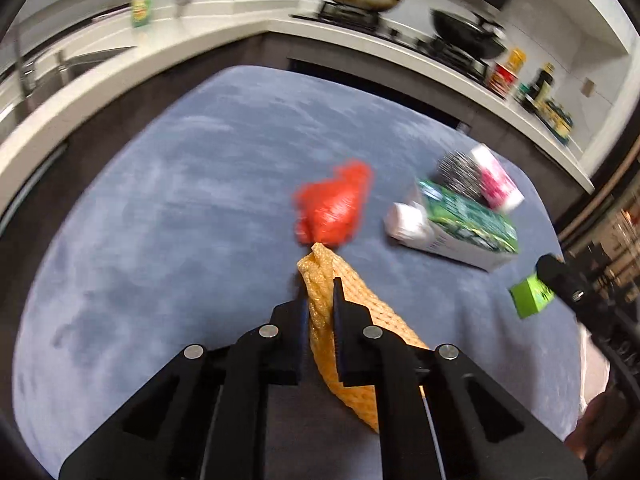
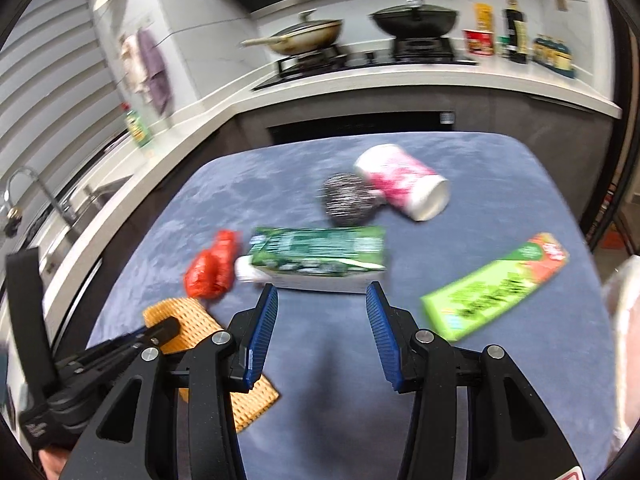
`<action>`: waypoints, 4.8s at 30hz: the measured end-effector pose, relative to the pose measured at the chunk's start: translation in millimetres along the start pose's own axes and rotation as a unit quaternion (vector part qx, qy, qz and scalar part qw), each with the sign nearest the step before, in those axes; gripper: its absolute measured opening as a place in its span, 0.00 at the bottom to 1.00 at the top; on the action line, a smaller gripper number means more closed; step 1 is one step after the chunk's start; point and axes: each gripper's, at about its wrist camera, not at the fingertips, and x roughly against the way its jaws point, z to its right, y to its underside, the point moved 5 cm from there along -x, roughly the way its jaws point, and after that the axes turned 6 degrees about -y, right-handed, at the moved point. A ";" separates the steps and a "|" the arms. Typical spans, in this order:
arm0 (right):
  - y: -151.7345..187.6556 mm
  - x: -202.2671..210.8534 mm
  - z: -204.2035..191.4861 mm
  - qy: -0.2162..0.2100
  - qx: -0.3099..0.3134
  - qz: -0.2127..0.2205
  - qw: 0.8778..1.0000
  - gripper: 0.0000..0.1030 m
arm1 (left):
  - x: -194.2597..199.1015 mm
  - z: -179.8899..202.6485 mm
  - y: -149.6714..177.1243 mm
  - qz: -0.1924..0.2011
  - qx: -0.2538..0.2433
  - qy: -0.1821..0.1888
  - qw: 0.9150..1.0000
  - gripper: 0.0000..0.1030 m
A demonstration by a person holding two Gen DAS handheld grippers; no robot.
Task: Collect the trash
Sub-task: 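Grasp the orange foam net with the left tool while the right grasps the red bag, then carry foam net and red bag over the bin and open both tools, then move both tools back over the remaining trash on the table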
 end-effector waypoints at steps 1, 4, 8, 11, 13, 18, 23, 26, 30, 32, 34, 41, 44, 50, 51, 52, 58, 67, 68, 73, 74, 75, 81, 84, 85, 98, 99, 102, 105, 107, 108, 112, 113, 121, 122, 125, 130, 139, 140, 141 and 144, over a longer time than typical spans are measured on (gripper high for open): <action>0.0 -6.0 -8.5 -0.007 0.005 -0.003 1.000 0.44 | 2.3 -10.7 -3.3 0.003 0.009 -0.005 1.000 0.09; 1.6 -28.5 -37.2 -0.030 0.019 -0.015 0.999 0.44 | 8.5 -40.3 -12.9 0.010 0.033 -0.016 0.999 0.09; 2.0 -60.4 -74.6 -0.062 0.030 -0.032 0.997 0.44 | 11.4 -68.9 -20.7 0.018 0.051 -0.031 0.998 0.09; 2.3 -81.2 -97.5 -0.073 0.042 -0.041 0.996 0.44 | 8.5 -86.0 -22.2 0.015 0.065 -0.037 0.997 0.09; 1.4 -94.0 -107.5 -0.075 0.049 -0.045 0.995 0.44 | 7.7 -95.0 -21.4 0.015 0.071 -0.038 0.997 0.09; 2.2 -126.5 -116.9 -0.065 0.042 -0.061 0.995 0.44 | 3.9 -104.7 -21.4 0.012 0.078 -0.036 0.996 0.09; 4.0 -139.9 -119.3 -0.063 0.040 -0.061 0.995 0.43 | -0.6 -107.2 -20.5 0.009 0.079 -0.031 0.996 0.09; 4.2 -138.7 -119.6 -0.063 0.046 -0.061 0.995 0.33 | -1.8 -106.4 -20.6 0.008 0.078 -0.026 0.997 0.09; 1.4 -129.6 -121.2 -0.061 0.053 -0.054 0.995 0.27 | 2.0 -100.2 -21.4 0.010 0.073 -0.017 0.997 0.09; -2.3 -120.2 -120.4 -0.065 0.050 -0.046 0.996 0.27 | 6.4 -96.5 -22.6 0.014 0.070 -0.013 0.997 0.09; -7.1 -109.3 -119.9 -0.066 0.050 -0.035 0.996 0.27 | 12.7 -90.0 -24.6 0.020 0.066 -0.006 0.998 0.09; -30.1 -47.5 -96.0 -0.058 0.032 0.021 0.998 0.27 | 46.1 -49.4 -37.3 0.051 0.038 0.030 0.998 0.09; -39.8 -14.5 -74.9 -0.045 0.019 0.049 0.998 0.27 | 59.4 -25.7 -41.8 0.063 0.022 0.047 0.997 0.09; -52.2 49.9 -22.3 -0.010 -0.008 0.099 0.995 0.27 | 93.5 41.6 -46.7 0.089 -0.019 0.094 0.991 0.09; -52.9 61.3 -11.9 -0.004 -0.013 0.107 0.994 0.27 | 97.9 51.7 -46.6 0.092 -0.025 0.101 0.990 0.09; -53.1 73.5 -0.5 0.003 -0.020 0.116 0.993 0.27 | 103.0 63.1 -46.3 0.095 -0.031 0.108 0.989 0.09; -47.8 137.8 65.5 0.043 -0.053 0.157 0.985 0.27 | 131.8 139.0 -37.3 0.107 -0.076 0.151 0.980 0.09; -15.4 222.6 174.7 0.106 -0.123 0.196 0.967 0.27 | 160.4 259.1 0.0 0.108 -0.155 0.201 0.961 0.09; -9.0 232.0 188.6 0.113 -0.133 0.199 0.964 0.27 | 162.8 272.3 5.1 0.106 -0.162 0.208 0.959 0.09; 20.1 264.6 238.4 0.142 -0.166 0.205 0.954 0.27 | 174.1 332.0 30.5 0.103 -0.200 0.230 0.947 0.09; 25.8 270.7 248.8 0.148 -0.173 0.205 0.952 0.27 | 175.3 342.7 35.2 0.101 -0.207 0.233 0.945 0.09; 30.1 274.8 256.7 0.152 -0.178 0.206 0.950 0.27 | 176.3 353.6 40.4 0.100 -0.213 0.236 0.943 0.09; 55.9 291.2 303.1 0.168 -0.212 0.204 0.941 0.27 | 172.3 401.9 68.7 0.089 -0.248 0.246 0.933 0.09; 61.8 291.6 316.4 0.171 -0.221 0.201 0.939 0.27 | 164.1 422.0 80.6 0.079 -0.262 0.244 0.930 0.09; 64.3 292.1 320.0 0.172 -0.224 0.200 0.938 0.27 | 164.1 427.4 83.9 0.077 -0.265 0.243 0.930 0.09; 82.3 277.9 354.4 0.168 -0.255 0.185 0.934 0.27 | 134.1 464.2 108.4 0.048 -0.293 0.228 0.927 0.10; 81.2 277.1 354.9 0.168 -0.256 0.184 0.934 0.28 | 132.0 465.3 108.9 0.047 -0.294 0.226 0.927 0.10; 81.1 273.9 357.9 0.168 -0.259 0.181 0.934 0.30 | 126.4 468.3 109.9 0.043 -0.295 0.221 0.929 0.11; 81.0 270.9 360.0 0.166 -0.264 0.179 0.933 0.31 | 122.7 469.5 109.7 0.041 -0.297 0.219 0.929 0.11; 80.9 269.3 360.4 0.165 -0.264 0.178 0.933 0.31 | 120.7 470.2 109.2 0.041 -0.297 0.218 0.929 0.11; 80.3 268.4 360.7 0.166 -0.264 0.177 0.934 0.31 | 119.4 470.7 109.2 0.040 -0.296 0.218 0.929 0.11; 79.2 267.1 361.9 0.164 -0.265 0.177 0.934 0.33 | 115.7 471.5 108.5 0.035 -0.292 0.216 0.931 0.19; 79.6 267.3 361.8 0.166 -0.265 0.177 0.933 0.34 | 115.9 471.6 108.5 0.036 -0.291 0.217 0.931 0.21; 80.1 265.0 363.5 0.165 -0.271 0.178 0.931 0.42 | 114.9 473.3 108.5 0.036 -0.292 0.216 0.931 0.23; 80.0 264.9 363.9 0.165 -0.272 0.179 0.931 0.42 | 114.8 473.0 108.3 0.036 -0.292 0.216 0.931 0.23; 79.6 264.4 363.7 0.165 -0.270 0.179 0.932 0.42 | 113.0 471.8 107.2 0.036 -0.289 0.216 0.932 0.23; 78.4 264.0 361.8 0.164 -0.269 0.180 0.932 0.42 | 113.6 466.3 103.9 0.037 -0.283 0.214 0.934 0.23; 63.8 261.3 342.1 0.158 -0.251 0.182 0.937 0.42 | 113.0 442.5 88.0 0.043 -0.259 0.205 0.943 0.28; 62.7 260.5 339.9 0.157 -0.249 0.182 0.938 0.42 | 113.1 437.2 84.8 0.046 -0.254 0.202 0.945 0.33; 60.7 259.0 336.6 0.156 -0.246 0.181 0.939 0.42 | 113.6 434.1 82.7 0.048 -0.252 0.200 0.946 0.34; 56.8 254.5 326.8 0.153 -0.238 0.179 0.942 0.42 | 112.0 418.0 74.4 0.049 -0.239 0.194 0.950 0.36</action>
